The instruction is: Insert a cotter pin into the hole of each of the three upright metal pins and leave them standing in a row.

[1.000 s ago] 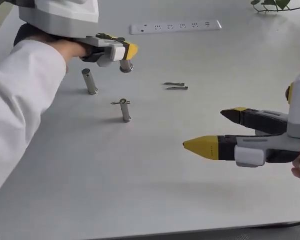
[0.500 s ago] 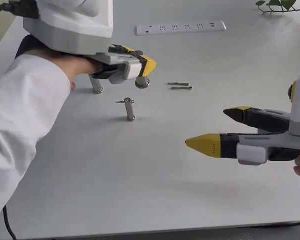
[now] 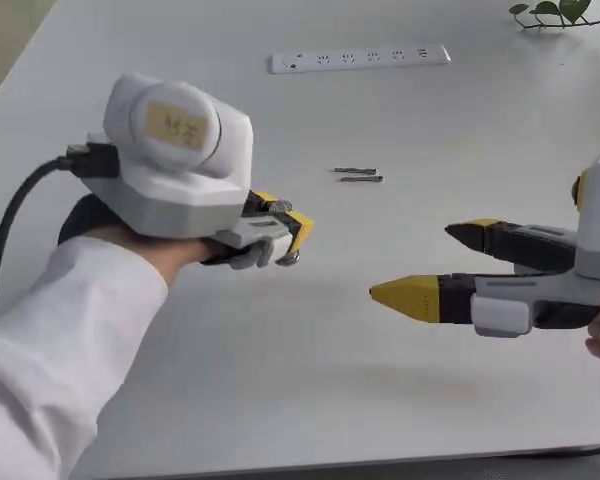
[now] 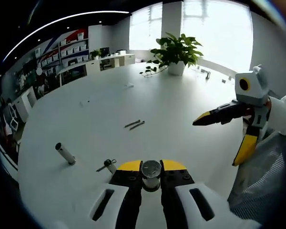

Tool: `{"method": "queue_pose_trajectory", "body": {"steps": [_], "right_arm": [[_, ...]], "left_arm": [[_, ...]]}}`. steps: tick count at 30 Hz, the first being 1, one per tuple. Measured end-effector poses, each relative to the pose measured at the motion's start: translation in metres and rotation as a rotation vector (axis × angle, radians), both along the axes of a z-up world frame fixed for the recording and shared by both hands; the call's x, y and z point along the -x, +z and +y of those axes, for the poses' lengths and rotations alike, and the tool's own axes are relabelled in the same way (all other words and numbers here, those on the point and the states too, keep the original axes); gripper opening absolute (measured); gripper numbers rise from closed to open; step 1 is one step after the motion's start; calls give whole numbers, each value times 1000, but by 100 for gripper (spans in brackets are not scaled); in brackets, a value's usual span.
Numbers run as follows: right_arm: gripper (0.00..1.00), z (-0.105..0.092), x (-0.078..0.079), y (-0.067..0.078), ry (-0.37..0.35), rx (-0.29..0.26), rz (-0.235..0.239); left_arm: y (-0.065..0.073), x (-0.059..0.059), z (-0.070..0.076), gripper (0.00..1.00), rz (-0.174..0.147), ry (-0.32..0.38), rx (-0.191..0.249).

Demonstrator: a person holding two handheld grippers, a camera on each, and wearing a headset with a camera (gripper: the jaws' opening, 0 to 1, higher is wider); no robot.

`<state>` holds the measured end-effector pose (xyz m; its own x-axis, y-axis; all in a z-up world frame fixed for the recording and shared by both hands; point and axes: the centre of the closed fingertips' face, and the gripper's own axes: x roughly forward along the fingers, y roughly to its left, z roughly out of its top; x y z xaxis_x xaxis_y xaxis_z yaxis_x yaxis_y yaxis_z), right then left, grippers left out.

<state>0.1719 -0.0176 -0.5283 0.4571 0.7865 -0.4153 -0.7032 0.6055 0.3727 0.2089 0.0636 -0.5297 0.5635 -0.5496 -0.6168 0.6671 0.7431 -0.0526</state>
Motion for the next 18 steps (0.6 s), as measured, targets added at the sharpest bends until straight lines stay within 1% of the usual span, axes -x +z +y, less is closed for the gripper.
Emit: {"method": "queue_pose_trajectory", "body": {"steps": [6, 11, 15, 17, 18], "right_arm": [[88, 2, 4, -3, 20, 10, 11], [88, 4, 7, -5, 32, 14, 16], [88, 5, 8, -5, 33, 12, 18], [88, 5, 9, -6, 35, 12, 20], [88, 5, 9, -6, 36, 13, 20]], "left_arm": [[-15, 6, 2, 12, 27, 44, 0], [-25, 7, 6, 12, 24, 72, -19], [-31, 7, 8, 12, 28, 98, -14], [-34, 7, 10, 12, 23, 103, -23], [-36, 7, 11, 12, 25, 107, -30]]}}
